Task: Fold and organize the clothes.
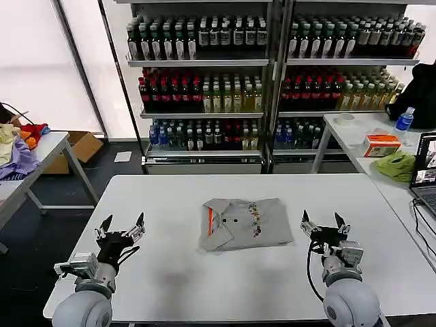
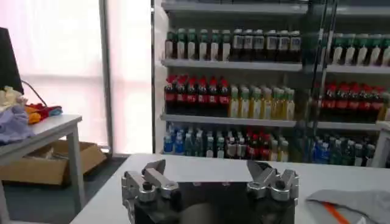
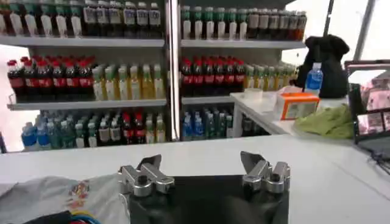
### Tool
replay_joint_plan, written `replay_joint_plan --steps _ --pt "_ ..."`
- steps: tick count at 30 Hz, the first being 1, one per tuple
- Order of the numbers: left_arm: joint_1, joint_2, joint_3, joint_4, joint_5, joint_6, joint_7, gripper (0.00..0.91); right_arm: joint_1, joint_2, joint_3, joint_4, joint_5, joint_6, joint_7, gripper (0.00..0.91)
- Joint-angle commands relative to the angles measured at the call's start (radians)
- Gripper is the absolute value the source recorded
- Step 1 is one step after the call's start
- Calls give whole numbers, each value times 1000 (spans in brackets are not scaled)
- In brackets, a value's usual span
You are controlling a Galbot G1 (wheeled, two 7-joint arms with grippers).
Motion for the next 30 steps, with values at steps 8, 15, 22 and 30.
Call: replay_joint_plan --steps 8,15,22,30 --pt "16 -4 -3 -8 34 -11 56 907 -39 -2 47 23 -10 8 4 907" --pt "11 -1 -1 -2 35 0 60 907 -13 3 32 2 -12 8 2 907" --pt "31 6 -26 -23 20 -19 92 907 -6 -1 14 14 -17 -1 2 907" --pt "45 -10 -16 -30 47 -62 173 907 -18 -11 25 26 -19 -6 2 907"
